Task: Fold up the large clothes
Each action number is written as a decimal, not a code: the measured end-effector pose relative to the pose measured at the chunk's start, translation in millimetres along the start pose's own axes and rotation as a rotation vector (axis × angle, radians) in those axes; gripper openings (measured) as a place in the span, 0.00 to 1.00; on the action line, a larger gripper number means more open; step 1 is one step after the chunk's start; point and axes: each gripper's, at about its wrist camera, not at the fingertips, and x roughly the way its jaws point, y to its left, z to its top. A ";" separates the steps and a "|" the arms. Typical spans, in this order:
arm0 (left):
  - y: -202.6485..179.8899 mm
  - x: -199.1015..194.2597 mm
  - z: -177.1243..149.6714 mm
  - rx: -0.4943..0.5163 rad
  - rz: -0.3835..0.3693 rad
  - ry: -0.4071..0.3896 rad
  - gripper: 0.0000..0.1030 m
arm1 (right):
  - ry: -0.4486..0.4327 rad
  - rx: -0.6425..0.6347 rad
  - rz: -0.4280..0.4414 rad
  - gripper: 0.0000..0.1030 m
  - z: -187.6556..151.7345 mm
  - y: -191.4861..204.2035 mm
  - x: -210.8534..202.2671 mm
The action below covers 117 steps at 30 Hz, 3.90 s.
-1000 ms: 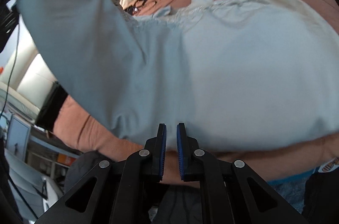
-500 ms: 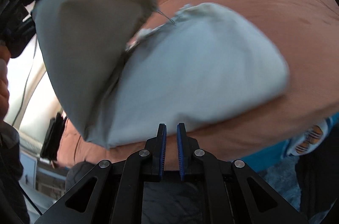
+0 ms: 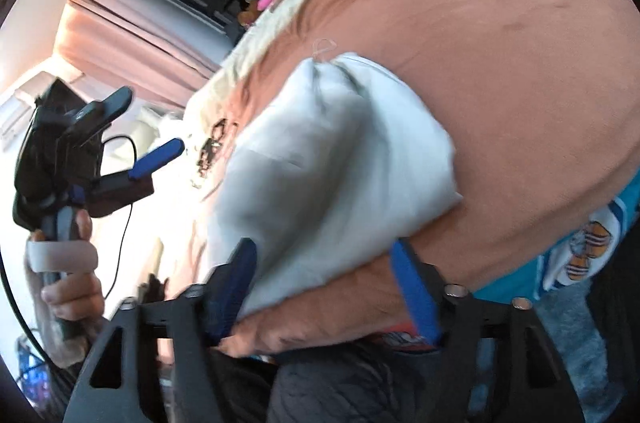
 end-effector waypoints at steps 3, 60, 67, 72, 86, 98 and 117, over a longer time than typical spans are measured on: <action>19.2 -23.6 -7.7 -0.020 0.105 -0.037 0.71 | 0.009 -0.003 0.015 0.82 3.9 3.8 13.7; 150.3 -27.8 -100.0 -0.202 0.298 0.116 0.28 | 0.138 0.000 -0.082 0.21 22.1 -29.6 36.2; 156.7 -44.2 -107.1 -0.179 0.330 0.140 0.27 | 0.194 -0.029 -0.043 0.21 -22.4 -12.7 32.1; 157.7 -41.9 -99.4 -0.180 0.322 0.171 0.27 | 0.264 -0.102 -0.052 0.22 -36.8 2.4 36.4; 192.8 -46.7 -39.5 -0.242 0.300 0.021 0.34 | 0.201 -0.091 -0.079 0.80 49.7 -21.5 58.0; 222.3 -11.0 6.2 -0.227 0.278 -0.011 0.34 | 0.269 -0.048 -0.046 0.81 104.3 -31.6 128.9; 263.8 27.8 70.0 -0.311 0.240 -0.020 0.45 | 0.386 -0.046 -0.060 0.60 136.2 -24.8 195.5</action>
